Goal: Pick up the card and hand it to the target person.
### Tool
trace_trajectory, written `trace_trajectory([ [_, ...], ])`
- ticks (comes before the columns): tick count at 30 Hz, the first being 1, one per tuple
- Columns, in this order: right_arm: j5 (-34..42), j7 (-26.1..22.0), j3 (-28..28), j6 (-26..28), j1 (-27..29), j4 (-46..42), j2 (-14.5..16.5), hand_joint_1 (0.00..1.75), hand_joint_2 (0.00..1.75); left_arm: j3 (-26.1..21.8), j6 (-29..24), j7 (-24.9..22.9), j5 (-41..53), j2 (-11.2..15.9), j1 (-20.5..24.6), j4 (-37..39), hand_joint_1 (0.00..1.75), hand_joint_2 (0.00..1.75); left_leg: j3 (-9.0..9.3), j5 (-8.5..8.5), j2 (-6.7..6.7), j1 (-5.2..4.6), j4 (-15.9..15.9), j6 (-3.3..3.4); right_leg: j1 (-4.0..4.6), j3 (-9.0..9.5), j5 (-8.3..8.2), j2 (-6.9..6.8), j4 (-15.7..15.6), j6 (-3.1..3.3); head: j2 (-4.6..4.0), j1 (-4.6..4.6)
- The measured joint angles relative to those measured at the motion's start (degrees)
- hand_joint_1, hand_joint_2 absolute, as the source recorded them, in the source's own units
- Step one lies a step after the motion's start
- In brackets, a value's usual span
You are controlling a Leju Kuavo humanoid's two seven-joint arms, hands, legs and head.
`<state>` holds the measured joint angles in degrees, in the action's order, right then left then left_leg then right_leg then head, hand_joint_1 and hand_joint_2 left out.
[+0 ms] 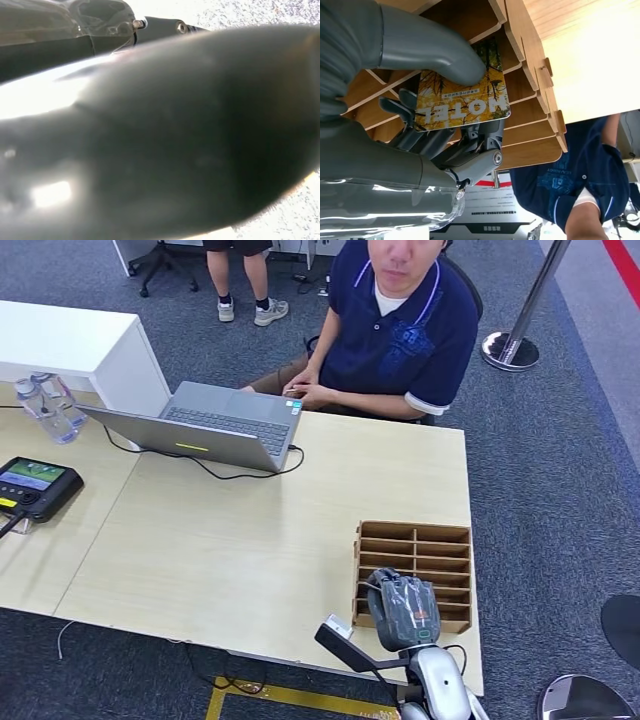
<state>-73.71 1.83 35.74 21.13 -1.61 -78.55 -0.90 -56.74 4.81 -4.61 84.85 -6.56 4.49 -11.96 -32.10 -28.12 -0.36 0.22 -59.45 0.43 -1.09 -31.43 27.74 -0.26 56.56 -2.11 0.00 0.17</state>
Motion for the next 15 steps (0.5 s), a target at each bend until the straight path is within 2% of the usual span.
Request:
trace_trajectory([
  [15, 0.1, 0.0, 0.0, 0.0, 0.0, 0.0, 0.0, 1.73, 1.75, 0.0, 0.0, 0.0, 0.0, 0.0, 0.0, 0.0, 0.00, 0.00, 0.00, 0.00, 0.00, 0.00, 0.0, 0.00, 0.00, 0.00, 0.00, 0.00, 0.0, 0.00, 0.00, 0.00],
])
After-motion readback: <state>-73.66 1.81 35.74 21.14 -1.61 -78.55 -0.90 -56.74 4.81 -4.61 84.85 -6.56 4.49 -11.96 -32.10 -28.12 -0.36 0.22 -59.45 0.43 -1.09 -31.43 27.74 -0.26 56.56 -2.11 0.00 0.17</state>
